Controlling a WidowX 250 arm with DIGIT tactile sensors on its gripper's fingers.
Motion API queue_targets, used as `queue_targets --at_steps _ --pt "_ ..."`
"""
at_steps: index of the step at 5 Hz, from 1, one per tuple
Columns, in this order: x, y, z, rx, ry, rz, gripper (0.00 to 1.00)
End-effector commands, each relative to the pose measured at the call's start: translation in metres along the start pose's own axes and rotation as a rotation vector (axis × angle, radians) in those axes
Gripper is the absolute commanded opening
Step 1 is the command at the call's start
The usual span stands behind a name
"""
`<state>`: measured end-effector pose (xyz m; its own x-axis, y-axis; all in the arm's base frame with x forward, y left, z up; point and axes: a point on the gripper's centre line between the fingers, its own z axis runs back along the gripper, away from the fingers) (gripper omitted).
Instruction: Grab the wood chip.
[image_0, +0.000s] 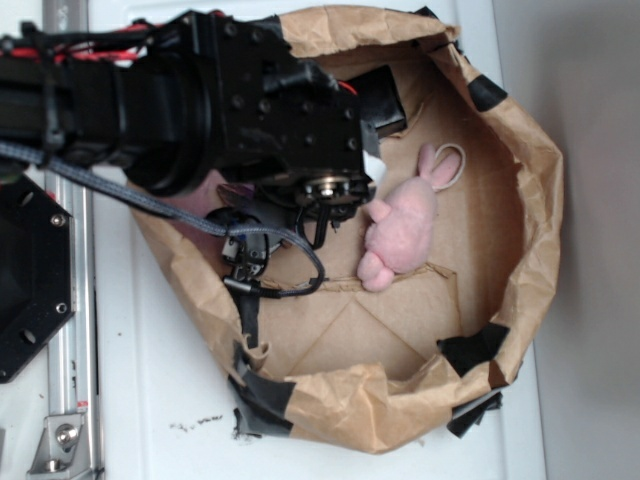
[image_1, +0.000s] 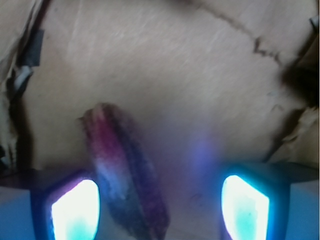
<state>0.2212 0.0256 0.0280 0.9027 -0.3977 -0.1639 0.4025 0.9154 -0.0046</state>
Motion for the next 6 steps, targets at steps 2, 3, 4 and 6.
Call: queue_targets --at_steps 2,3,4,6 --pt "0.016 -0.012 0.001 0.006 -0.138 0.033 1.0" --pt "0.023 -0.013 -0.012 -0.007 -0.128 0.037 1.0" --pt "0.021 -0.013 -0.016 0.003 -0.114 0.035 1.0" --pt "0.016 -0.015 -0.015 0.02 -0.128 0.044 0.0"
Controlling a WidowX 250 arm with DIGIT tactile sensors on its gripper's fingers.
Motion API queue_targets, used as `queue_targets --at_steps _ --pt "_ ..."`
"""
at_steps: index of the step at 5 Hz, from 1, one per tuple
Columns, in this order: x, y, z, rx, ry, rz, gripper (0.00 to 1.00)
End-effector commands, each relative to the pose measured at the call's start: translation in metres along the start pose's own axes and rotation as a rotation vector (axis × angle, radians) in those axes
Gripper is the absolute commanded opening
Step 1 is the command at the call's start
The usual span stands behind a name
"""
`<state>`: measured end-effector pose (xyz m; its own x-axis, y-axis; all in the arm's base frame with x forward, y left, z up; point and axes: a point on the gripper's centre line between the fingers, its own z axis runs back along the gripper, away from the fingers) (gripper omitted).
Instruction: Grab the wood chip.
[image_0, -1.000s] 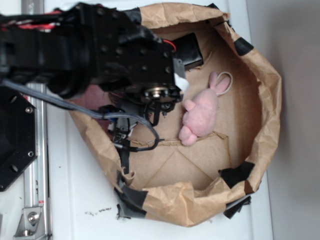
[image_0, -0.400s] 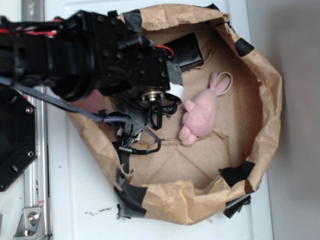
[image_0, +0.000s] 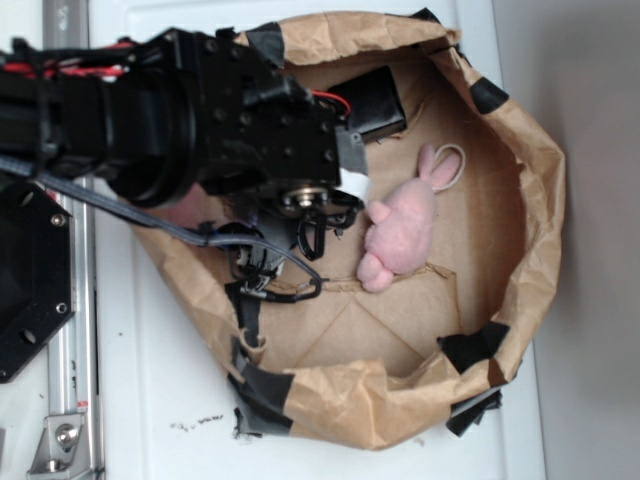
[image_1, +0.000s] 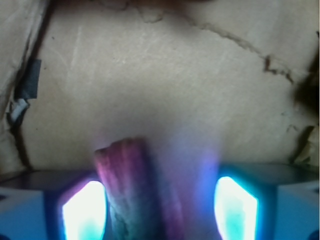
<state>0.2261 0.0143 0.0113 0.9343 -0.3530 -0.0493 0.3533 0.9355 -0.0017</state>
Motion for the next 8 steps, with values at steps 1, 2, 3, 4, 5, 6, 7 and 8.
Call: queue_targets --at_steps 1,2,3,4,5,6,7,8 --pt "0.004 -0.007 0.002 0.036 -0.01 -0.021 0.0" --pt "0.004 -0.008 0.004 0.043 -0.009 -0.018 0.0" --pt "0.006 -0.004 0.007 0.05 -0.008 -0.004 0.0" --pt "0.015 0.004 0.039 0.055 -0.048 0.031 0.0" --pt "0.029 0.013 0.092 0.039 -0.145 0.087 0.0" --pt "0.04 0.018 0.144 0.08 -0.196 0.139 0.0" --pt "0.045 0.015 0.17 0.053 -0.204 0.139 0.0" --pt "0.046 0.008 0.168 0.028 -0.177 0.139 0.0"
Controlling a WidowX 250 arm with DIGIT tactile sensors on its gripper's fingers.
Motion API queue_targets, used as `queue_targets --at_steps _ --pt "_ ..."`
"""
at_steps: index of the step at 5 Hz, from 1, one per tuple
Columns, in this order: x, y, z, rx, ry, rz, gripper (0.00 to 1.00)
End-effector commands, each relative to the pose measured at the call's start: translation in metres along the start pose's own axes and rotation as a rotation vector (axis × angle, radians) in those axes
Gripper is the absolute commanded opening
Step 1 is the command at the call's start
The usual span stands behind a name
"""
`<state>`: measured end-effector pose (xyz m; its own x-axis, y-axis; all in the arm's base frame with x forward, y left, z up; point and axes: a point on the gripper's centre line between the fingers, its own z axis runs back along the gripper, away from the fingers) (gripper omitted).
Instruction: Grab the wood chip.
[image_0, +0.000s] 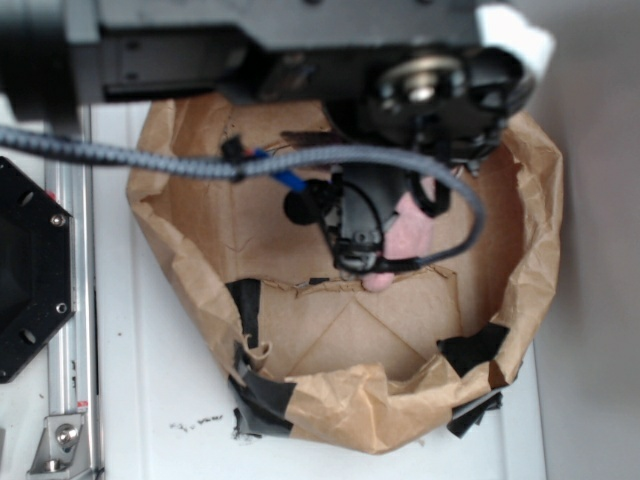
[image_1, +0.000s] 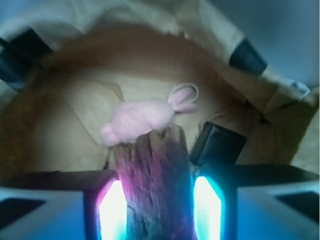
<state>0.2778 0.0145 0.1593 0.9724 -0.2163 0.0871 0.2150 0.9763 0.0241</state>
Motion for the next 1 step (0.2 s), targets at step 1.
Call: queue_targets --at_steps 1 --pt "0.005 -0.0109 0.015 -0.013 -0.022 0.016 0.0"
